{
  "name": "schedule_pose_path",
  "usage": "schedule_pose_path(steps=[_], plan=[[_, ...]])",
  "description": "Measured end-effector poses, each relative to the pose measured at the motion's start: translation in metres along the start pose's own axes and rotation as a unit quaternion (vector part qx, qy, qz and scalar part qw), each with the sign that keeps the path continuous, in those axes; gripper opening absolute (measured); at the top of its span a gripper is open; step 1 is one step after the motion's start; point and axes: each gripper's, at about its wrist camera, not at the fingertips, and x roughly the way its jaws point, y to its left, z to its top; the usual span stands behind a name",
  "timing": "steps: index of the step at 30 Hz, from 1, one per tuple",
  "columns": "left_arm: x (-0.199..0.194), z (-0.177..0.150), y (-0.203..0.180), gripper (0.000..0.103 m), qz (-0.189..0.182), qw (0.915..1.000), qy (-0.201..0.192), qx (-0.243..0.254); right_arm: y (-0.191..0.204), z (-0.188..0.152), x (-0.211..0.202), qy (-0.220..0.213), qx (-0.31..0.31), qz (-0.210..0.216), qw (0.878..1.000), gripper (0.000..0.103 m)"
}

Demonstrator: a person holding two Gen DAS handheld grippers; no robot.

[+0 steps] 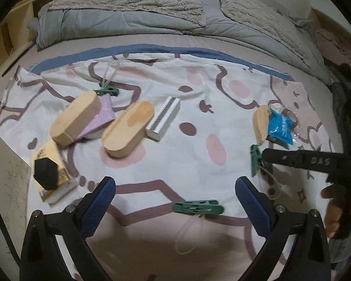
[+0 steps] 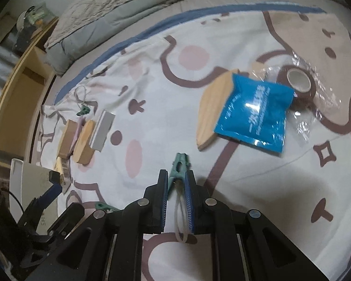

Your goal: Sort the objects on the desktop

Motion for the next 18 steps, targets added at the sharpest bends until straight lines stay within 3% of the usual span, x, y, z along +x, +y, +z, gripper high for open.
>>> schedule_pose_path(steps=[5,9,18], plan=[[0.004,-0.004,-0.007,0.103,-0.001,1.0000,0.003,0.002,-0.006,0.000,0.004,-0.001,0.002,0.000,1.000,0.015],[0.008,-0.005,-0.007,0.103,-0.001,1.0000,0.008,-0.005,-0.006,0.002,0.005,-0.006,0.006,0.012,1.000,0.047],[0.011,-0.001,0.007,0.103,0.020,0.9995,0.001,-0.026,0.007,-0.001,0.016,0.000,-0.030,-0.027,0.999,0.046]])
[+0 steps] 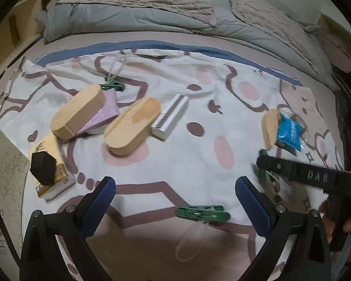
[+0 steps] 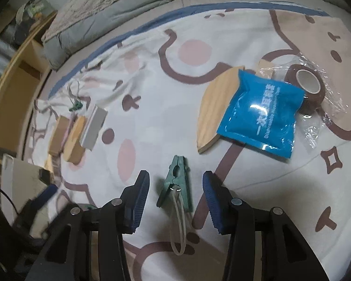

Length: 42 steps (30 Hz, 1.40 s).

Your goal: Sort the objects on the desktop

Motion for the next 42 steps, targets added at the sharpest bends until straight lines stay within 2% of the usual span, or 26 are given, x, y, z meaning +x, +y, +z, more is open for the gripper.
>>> schedule_pose_path(steps=[3,6,14,28,34,40,42], plan=[[0.006,0.001,0.006,0.103,0.001,0.9998,0.014,-0.011,0.010,-0.006,0.005,-0.005,-0.042,-0.044,0.998,0.037],[0.010,-0.003,0.008,0.103,0.003,0.9996,0.028,-0.011,0.013,-0.010,0.007,-0.010,-0.063,-0.056,0.996,0.036],[0.012,-0.022,0.001,0.103,0.012,0.9985,0.035,0.040,0.009,-0.012,0.007,-0.021,-0.077,-0.060,0.995,0.035],[0.008,-0.039,-0.006,0.102,-0.007,0.9960,0.035,0.081,0.009,-0.014,0.005,-0.025,-0.070,-0.052,0.996,0.035],[0.013,-0.040,-0.008,0.086,-0.024,0.9957,0.046,0.077,0.007,-0.014,0.005,-0.025,-0.068,-0.048,0.996,0.035],[0.013,-0.036,0.002,0.068,-0.034,0.9973,0.049,0.044,0.007,-0.015,0.005,-0.026,-0.068,-0.047,0.996,0.035],[0.012,-0.035,0.006,0.055,-0.042,0.9971,0.051,0.037,0.007,-0.015,0.004,-0.027,-0.070,-0.048,0.996,0.035]])
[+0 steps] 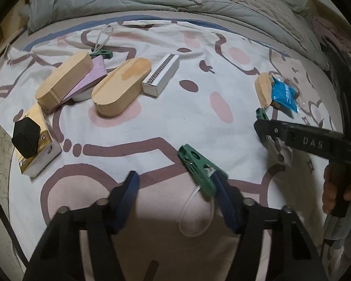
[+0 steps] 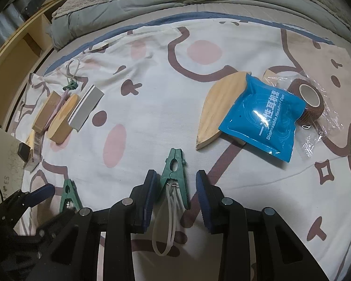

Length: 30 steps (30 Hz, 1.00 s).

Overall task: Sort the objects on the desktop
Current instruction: 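Lift the held clothespin with the right tool while the left tool grasps another clothespin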

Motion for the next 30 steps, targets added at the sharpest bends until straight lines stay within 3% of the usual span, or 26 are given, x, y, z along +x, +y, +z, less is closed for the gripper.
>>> schedule_pose_path(steps=[1,3,6,14,19,30], plan=[[-0.001,0.001,0.001,0.051,-0.006,1.0000,0.000,-0.002,0.000,0.000,0.000,-0.001,-0.002,-0.001,1.000,0.035],[-0.002,0.001,0.003,0.031,-0.013,0.9999,-0.002,-0.004,0.001,-0.001,-0.002,-0.003,-0.006,-0.002,1.000,0.035],[-0.005,0.002,0.002,0.015,-0.024,0.9997,-0.004,0.000,0.000,-0.004,-0.003,-0.012,-0.001,0.000,1.000,0.035],[-0.021,0.000,-0.006,0.012,-0.036,0.9986,-0.030,0.023,0.006,-0.013,-0.006,-0.023,-0.019,-0.008,1.000,0.035],[-0.027,0.000,-0.005,0.012,-0.038,0.9984,-0.037,0.020,0.013,-0.017,-0.008,-0.024,-0.039,-0.025,0.999,0.030],[-0.042,0.002,-0.001,0.012,-0.033,0.9980,-0.053,0.013,0.021,-0.033,-0.018,-0.022,-0.055,-0.040,0.997,0.030]])
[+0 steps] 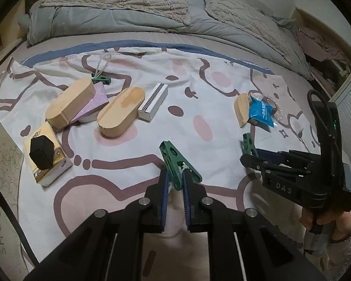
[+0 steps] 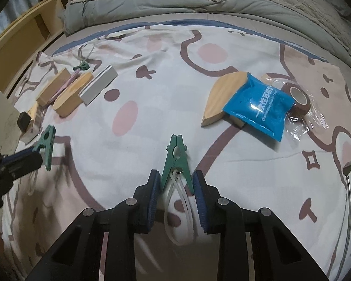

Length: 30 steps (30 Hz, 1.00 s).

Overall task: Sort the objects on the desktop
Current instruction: 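Lift the held clothespin with the right tool while the left tool grasps another clothespin, then carry both held green clothespins over to the SHOES box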

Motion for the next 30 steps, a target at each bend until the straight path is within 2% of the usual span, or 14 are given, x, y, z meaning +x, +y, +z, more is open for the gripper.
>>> schedule_pose_path(steps=[15,22,30], plan=[[-0.020,-0.004,-0.005,0.012,0.003,0.9999,-0.012,0.012,0.005,-0.023,-0.020,0.027,0.004,0.010,1.000,0.030],[-0.033,-0.006,-0.008,0.012,0.004,0.9995,-0.023,0.021,0.008,-0.028,-0.041,0.006,-0.004,0.003,1.000,0.030],[-0.057,-0.003,-0.008,0.012,0.008,0.9981,-0.051,0.034,0.005,-0.021,-0.070,-0.031,0.019,-0.001,0.999,0.030]])
